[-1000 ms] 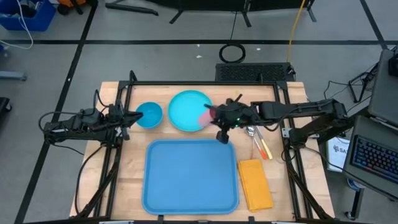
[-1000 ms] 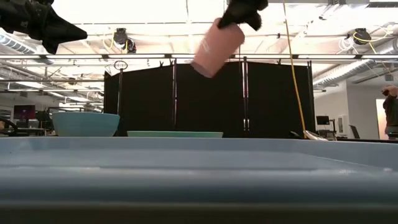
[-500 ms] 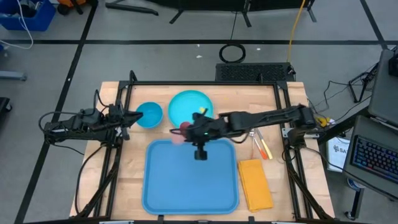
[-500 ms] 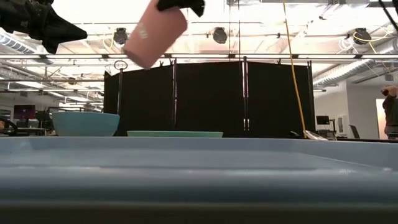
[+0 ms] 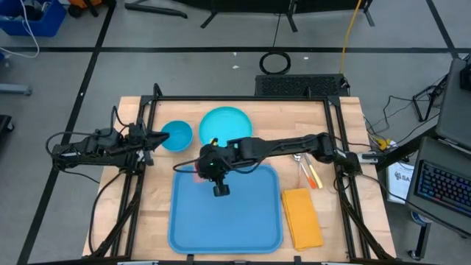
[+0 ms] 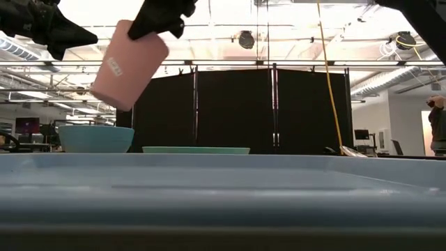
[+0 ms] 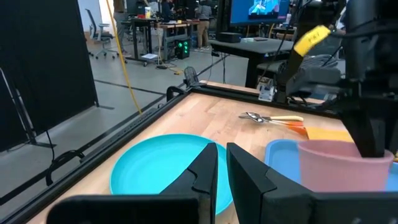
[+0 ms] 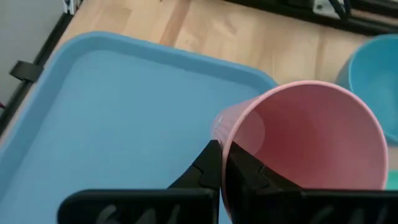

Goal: Set up tray
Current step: Put the cup on the serving tray

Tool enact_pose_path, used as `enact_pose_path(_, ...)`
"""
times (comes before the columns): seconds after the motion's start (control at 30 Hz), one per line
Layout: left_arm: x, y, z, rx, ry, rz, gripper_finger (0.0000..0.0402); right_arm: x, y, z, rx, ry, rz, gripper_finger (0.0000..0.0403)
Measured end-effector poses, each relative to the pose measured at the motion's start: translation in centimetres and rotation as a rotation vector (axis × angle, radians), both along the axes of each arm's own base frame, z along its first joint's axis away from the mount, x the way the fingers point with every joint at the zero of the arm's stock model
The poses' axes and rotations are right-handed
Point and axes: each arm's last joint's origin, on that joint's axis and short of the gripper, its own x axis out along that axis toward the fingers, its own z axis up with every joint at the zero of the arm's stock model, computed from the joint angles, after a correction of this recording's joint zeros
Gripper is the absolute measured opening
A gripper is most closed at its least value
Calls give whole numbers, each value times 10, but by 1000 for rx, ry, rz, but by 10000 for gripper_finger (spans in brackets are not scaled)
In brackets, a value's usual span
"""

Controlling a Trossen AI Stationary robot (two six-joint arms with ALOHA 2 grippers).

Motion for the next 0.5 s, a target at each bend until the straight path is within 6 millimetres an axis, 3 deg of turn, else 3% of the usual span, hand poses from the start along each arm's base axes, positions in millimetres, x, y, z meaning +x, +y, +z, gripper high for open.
enact_pose_path(0.2,0,0,0,-7,-2,1,35,11,-3,-14,-12,-9,13,0)
enact_pose_path(0.5,0,0,-1,-10,6,0,35,16,3,-55,-10,134,109,0)
